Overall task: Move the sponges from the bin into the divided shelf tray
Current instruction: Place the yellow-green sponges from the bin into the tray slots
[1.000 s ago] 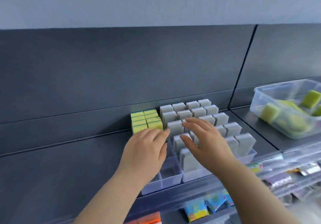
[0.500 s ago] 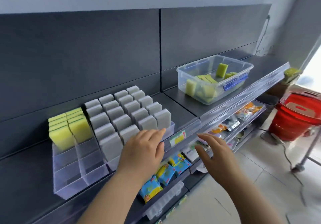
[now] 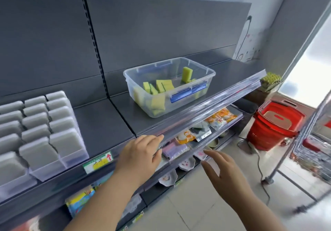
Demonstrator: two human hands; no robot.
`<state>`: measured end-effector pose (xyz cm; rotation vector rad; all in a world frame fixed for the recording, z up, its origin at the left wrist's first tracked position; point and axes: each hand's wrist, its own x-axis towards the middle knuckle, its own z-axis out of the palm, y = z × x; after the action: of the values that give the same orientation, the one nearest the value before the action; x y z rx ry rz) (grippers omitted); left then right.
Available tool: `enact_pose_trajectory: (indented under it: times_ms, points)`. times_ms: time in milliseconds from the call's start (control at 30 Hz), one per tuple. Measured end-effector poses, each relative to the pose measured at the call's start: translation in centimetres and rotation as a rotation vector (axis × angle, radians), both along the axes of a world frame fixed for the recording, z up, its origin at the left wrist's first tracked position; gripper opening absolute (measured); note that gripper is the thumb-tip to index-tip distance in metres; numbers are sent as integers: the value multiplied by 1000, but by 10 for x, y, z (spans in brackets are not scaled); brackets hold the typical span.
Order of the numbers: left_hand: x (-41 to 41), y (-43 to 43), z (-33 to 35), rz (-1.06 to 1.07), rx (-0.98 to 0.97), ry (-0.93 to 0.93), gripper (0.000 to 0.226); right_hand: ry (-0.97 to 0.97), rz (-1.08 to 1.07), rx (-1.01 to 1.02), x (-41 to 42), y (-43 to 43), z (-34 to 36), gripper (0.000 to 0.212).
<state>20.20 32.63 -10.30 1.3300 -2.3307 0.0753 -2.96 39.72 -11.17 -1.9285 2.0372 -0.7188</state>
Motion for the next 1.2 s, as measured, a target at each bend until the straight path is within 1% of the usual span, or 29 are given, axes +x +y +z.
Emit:
enact_pose_trajectory:
  times_ms: [167, 300, 400, 567, 633, 733, 867, 967, 1100, 1200]
  points:
    - [-23, -59, 12, 77, -73, 53, 42, -34, -5, 28, -52, -53, -3, 41]
    - [-27, -127, 21, 176, -129, 97, 43, -39, -37, -33, -90, -123, 6, 40]
    - [-34, -182, 25, 226, -134, 130, 45, -16, -44, -59, -109, -182, 23, 40]
    - [-52, -263, 33, 237, -122, 176, 46, 77, 57, -99, -131, -272, 68, 45]
    - [-58, -285, 35, 253, -135, 139, 48, 101, 88, -138, -138, -302, 80, 50]
    - [-65, -302, 38, 285, -141, 106, 46, 89, 168, -160, -143, -347, 86, 50]
    - [-61, -303, 36, 382, -171, 146, 43, 92, 338, -127, -139, -421, 82, 39]
    - [-62, -292, 32, 525, -143, 144, 43, 148, 531, -34, -123, -476, 76, 38]
    - [-77, -277, 31, 705, -81, 163, 45, 278, 861, 97, -85, -529, 73, 42]
    - [-97, -278, 39, 770, -100, 109, 43, 451, 1113, 102, -46, -551, 68, 45]
